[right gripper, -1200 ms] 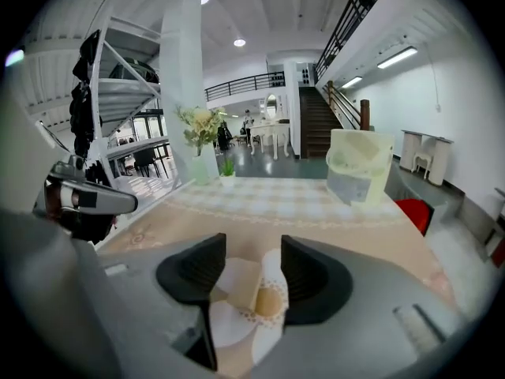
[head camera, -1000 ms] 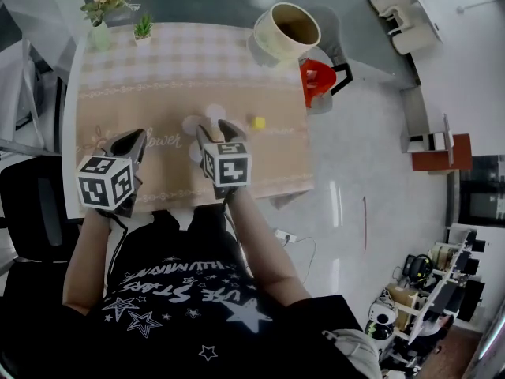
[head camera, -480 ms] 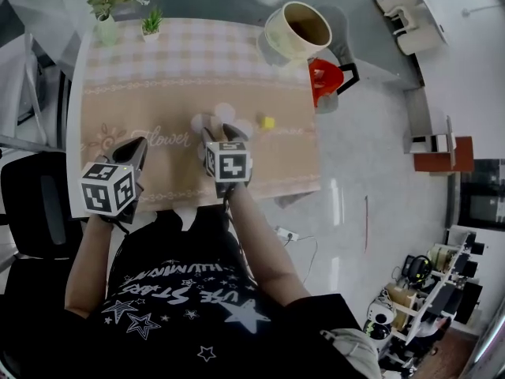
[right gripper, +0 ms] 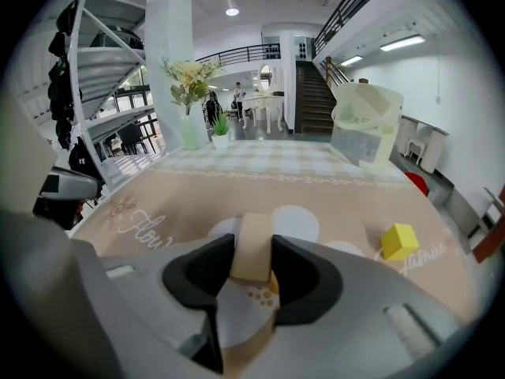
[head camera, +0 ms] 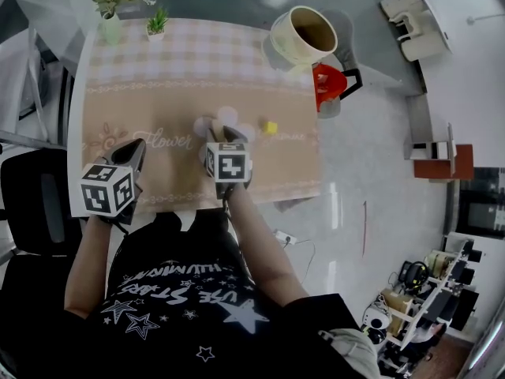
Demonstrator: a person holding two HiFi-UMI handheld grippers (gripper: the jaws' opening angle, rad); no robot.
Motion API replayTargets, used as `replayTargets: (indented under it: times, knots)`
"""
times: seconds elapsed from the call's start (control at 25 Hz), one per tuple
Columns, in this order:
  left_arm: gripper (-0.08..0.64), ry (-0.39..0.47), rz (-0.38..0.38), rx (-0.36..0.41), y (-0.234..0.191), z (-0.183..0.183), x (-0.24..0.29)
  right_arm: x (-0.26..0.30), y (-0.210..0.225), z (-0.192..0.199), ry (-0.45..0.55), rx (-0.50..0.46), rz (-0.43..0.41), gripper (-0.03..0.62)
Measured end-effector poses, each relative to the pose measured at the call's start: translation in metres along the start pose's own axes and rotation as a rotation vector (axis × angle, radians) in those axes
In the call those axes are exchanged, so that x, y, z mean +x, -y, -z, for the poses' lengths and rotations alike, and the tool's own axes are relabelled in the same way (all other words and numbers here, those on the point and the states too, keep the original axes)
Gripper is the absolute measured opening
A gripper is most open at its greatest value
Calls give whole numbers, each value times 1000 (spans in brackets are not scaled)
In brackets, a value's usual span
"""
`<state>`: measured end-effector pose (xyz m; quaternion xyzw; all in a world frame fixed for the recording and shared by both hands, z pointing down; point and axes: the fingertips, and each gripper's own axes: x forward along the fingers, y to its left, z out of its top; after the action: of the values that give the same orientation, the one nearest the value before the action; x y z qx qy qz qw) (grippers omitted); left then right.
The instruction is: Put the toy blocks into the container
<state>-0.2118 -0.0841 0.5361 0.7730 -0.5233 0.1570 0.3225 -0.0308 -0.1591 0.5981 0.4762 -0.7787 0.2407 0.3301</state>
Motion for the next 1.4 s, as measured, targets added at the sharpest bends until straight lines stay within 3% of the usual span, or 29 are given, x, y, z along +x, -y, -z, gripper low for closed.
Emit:
replayTargets:
  times: [0.6, 1.4]
  knots:
    - [9, 80, -17, 36, 27, -50, 17, -43, 30, -74, 146, -28, -52, 153]
    - [9, 194, -24, 111, 102, -152, 76, -86, 152, -180, 347, -25, -55, 153]
